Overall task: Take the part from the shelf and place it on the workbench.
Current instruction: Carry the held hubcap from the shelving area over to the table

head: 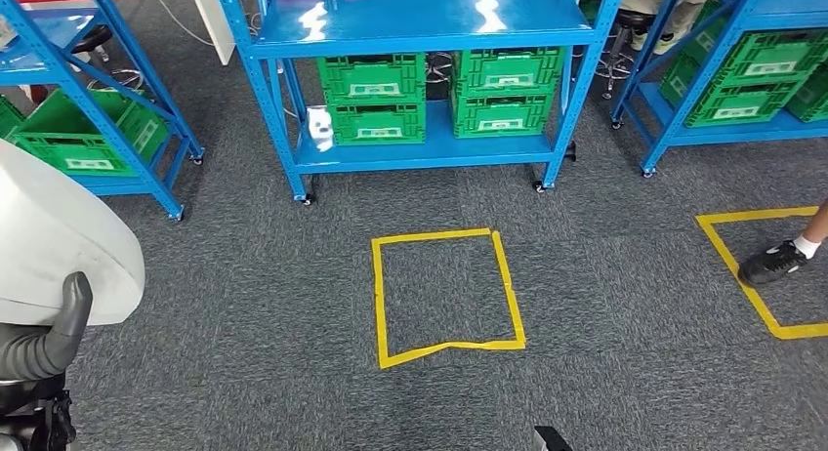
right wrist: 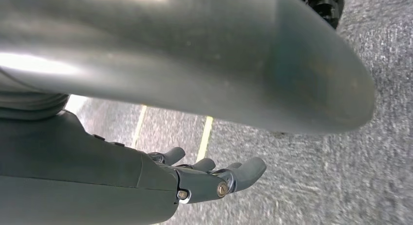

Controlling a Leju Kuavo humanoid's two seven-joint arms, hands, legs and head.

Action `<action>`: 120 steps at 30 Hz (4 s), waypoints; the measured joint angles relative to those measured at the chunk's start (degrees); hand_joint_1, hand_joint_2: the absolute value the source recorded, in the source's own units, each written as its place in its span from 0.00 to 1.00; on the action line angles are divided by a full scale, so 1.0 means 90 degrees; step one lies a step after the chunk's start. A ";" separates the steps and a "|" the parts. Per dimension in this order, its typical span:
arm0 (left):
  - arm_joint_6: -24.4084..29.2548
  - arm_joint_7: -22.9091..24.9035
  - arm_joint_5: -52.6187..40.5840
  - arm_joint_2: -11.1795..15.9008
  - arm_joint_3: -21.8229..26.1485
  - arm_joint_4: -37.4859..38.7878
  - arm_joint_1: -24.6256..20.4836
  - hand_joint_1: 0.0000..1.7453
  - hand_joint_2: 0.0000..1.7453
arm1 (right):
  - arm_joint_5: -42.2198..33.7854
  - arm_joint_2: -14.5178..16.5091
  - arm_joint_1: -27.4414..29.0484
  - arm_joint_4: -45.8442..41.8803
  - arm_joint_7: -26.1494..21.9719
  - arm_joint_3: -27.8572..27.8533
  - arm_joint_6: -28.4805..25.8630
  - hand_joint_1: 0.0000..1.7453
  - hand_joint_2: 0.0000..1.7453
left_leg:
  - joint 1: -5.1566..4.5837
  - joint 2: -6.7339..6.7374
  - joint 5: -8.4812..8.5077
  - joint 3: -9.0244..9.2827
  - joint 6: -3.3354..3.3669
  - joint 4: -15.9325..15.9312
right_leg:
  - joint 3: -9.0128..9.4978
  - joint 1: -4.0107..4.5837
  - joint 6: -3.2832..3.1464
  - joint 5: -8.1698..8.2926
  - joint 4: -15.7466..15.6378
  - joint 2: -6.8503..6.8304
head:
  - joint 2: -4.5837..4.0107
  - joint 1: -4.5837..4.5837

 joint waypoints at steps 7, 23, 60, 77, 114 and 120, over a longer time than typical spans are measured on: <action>0.0108 -0.0126 0.0001 0.0048 0.0117 -0.0214 0.0349 1.00 1.00 | 0.0220 -0.0066 0.0003 -0.0001 -0.0074 0.0079 0.0118 0.00 0.00 | 0.0044 -0.0366 0.0111 -0.0047 0.0249 -0.0112 | -0.0394 -0.0021 0.0239 -0.0653 0.1022 0.0469 | 0.0000 0.0029; 0.0324 -0.0222 -0.0058 0.0013 0.0594 -0.1037 0.1378 1.00 1.00 | 0.0559 -0.0134 0.0027 0.0000 -0.0192 0.0348 0.0106 0.00 0.00 | 0.0073 -0.0481 -0.0554 -0.0870 -0.0156 0.1309 | 0.0010 -0.0064 -0.0106 -0.0125 0.0109 0.0502 | 0.0000 -0.0039; -0.0089 -0.0054 -0.0237 -0.0165 0.0080 0.0528 0.0088 1.00 1.00 | 0.0219 0.0072 0.0027 0.0000 -0.0139 0.0117 0.0077 0.00 0.00 | 0.0043 -0.0079 0.0027 -0.0391 -0.0084 0.0452 | 0.0007 -0.0036 -0.0076 -0.0170 0.0165 -0.0008 | 0.0000 -0.0054; -0.0036 -0.0263 -0.0457 -0.0192 0.0058 0.0246 0.0520 1.00 1.00 | 0.0427 0.0019 0.0067 0.0002 -0.0154 0.0109 0.0115 0.00 0.00 | 0.0071 -0.1117 0.0158 -0.0296 0.0027 0.0120 | -0.0073 -0.0088 0.0126 -0.0173 0.0262 0.0912 | 0.0000 0.0015; 0.0336 -0.0490 -0.0279 0.0060 -0.0196 0.1147 0.0009 1.00 1.00 | 0.0787 -0.0084 0.0011 0.0002 -0.0281 0.0135 0.0324 0.00 0.00 | 0.0046 -0.0585 -0.0305 -0.0694 -0.0177 0.0937 | -0.0136 -0.0043 -0.0199 -0.0058 0.0229 0.0555 | 0.0000 -0.0073; 0.0370 -0.0481 -0.0237 0.0060 -0.0235 0.1222 0.0048 1.00 1.00 | 0.0798 -0.0108 0.0011 0.0002 -0.0260 0.0135 0.0312 0.00 0.00 | 0.0048 -0.0345 -0.0165 -0.0763 -0.0133 0.1170 | -0.0091 0.0031 -0.0231 -0.0113 0.0231 0.0105 | 0.0000 -0.0084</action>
